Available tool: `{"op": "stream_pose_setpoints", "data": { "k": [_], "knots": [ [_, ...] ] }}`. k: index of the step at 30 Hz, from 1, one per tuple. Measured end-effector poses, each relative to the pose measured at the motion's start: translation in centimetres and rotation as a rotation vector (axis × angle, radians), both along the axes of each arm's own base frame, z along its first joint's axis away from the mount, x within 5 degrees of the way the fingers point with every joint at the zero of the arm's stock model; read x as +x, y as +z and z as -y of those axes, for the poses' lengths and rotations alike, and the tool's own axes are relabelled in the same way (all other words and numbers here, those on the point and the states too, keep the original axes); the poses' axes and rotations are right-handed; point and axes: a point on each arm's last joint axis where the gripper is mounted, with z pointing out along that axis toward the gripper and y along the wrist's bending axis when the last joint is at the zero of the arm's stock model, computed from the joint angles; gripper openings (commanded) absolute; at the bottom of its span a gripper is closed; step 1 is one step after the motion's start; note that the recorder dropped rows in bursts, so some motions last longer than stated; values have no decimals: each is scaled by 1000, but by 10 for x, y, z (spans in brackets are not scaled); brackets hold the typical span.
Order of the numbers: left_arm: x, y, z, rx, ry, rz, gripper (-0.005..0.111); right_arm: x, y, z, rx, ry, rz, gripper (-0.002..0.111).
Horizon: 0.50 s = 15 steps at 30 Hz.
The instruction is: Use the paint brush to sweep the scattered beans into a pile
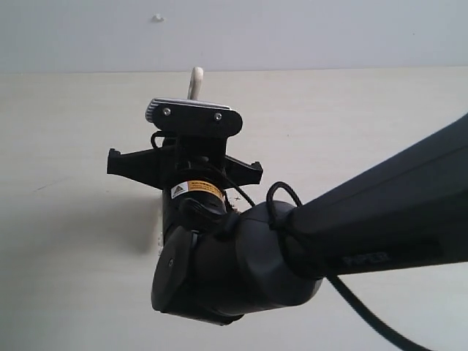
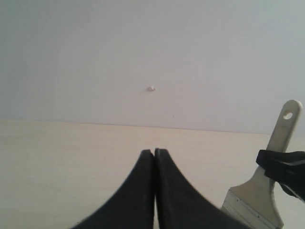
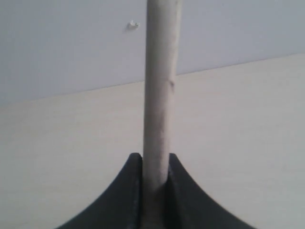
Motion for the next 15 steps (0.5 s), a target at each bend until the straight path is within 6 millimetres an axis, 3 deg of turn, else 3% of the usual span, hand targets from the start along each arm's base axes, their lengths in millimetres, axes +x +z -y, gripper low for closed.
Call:
{"op": "stream_pose_setpoints", "data": {
  "k": [9,15],
  "knots": [
    [0,0,0,0,0,0,0,-3,18,-10,162,99,4,0],
    [0,0,0,0,0,0,0,-1,-1,-12,196,98,-21,0]
  ]
}}
